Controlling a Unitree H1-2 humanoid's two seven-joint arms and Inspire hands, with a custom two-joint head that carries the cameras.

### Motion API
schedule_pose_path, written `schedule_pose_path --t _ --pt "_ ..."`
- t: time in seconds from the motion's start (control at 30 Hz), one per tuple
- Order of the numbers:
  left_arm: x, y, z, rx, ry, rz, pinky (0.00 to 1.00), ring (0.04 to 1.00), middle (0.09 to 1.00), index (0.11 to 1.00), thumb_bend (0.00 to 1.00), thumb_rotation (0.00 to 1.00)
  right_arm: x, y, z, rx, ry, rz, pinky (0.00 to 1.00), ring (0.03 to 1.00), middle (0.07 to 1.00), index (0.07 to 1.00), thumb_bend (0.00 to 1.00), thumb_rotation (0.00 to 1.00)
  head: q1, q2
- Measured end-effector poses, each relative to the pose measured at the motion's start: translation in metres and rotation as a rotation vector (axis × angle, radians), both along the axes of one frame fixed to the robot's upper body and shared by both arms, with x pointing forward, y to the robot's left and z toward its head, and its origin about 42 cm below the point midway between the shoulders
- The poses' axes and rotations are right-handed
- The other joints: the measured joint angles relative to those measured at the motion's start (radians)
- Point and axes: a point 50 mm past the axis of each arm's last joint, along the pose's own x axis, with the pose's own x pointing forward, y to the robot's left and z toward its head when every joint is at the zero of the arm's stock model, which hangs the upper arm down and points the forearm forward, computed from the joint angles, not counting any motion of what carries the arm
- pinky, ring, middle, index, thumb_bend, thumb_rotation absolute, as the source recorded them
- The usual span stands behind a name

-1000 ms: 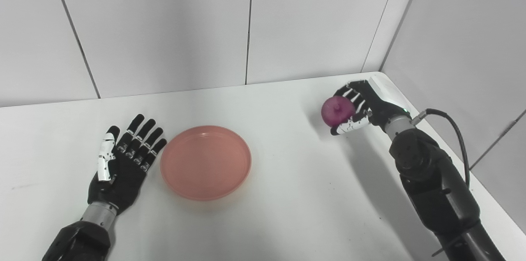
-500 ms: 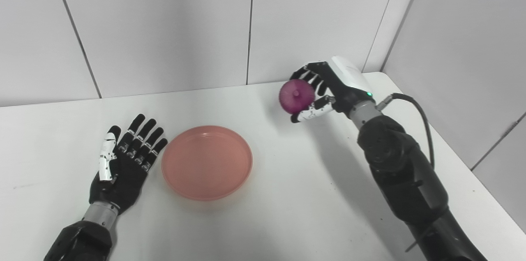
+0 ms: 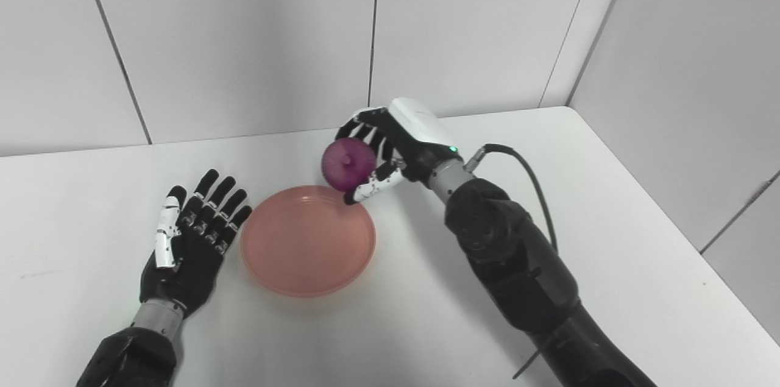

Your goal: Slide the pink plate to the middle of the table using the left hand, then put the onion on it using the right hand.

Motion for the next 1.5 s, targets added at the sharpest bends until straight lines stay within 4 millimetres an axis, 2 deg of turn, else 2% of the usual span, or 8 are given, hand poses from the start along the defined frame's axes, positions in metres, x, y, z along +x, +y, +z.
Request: schedule_pose_path --t 0.23,0.5,0.77,1.13,1.27,1.3,1.37,1.5 --pt "-0.005 -0.012 0.002 0.009 0.009 0.024 0.91 0.931 0.935 0.922 0.39 1.00 0.009 0.024 -0.020 -0.011 0.073 0.038 0.34 0.418 0.508 0.488 0.52 0.14 0.081 0.014" --pt "-0.006 -0.021 0.003 0.028 0.015 0.035 0.93 0.941 0.942 0.925 0.39 1.00 0.013 0.044 -0.042 -0.027 0.127 0.079 0.33 0.420 0.511 0.488 0.52 0.14 0.118 0.023" --pt "-0.008 -0.026 0.004 0.051 0.010 0.040 0.93 0.938 0.941 0.930 0.39 1.00 0.011 0.041 -0.066 -0.041 0.191 0.079 0.32 0.414 0.509 0.487 0.52 0.14 0.156 0.035" --pt "-0.009 -0.032 0.006 0.052 0.017 0.062 0.92 0.935 0.934 0.924 0.38 1.00 0.006 0.038 -0.069 -0.066 0.172 0.080 0.31 0.404 0.508 0.489 0.52 0.14 0.156 0.038" --pt "-0.009 -0.033 0.006 0.051 0.017 0.062 0.92 0.935 0.935 0.924 0.38 1.00 0.002 0.038 -0.066 -0.084 0.155 0.084 0.35 0.461 0.555 0.490 0.52 0.15 0.156 0.038" --pt "-0.009 -0.033 0.006 0.051 0.017 0.062 0.92 0.936 0.936 0.924 0.38 1.00 0.001 0.037 -0.064 -0.088 0.150 0.085 0.40 0.503 0.586 0.554 0.70 0.20 0.156 0.038" --pt "-0.009 -0.033 0.006 0.051 0.018 0.061 0.93 0.937 0.935 0.924 0.38 1.00 0.000 0.037 -0.063 -0.091 0.147 0.085 0.45 0.556 0.634 0.633 0.84 0.27 0.156 0.038" --pt "-0.009 -0.033 0.006 0.052 0.017 0.061 0.92 0.941 0.936 0.920 0.39 1.00 -0.005 0.036 -0.060 -0.076 0.177 0.115 0.54 0.664 0.742 0.779 0.98 0.39 0.158 0.041"
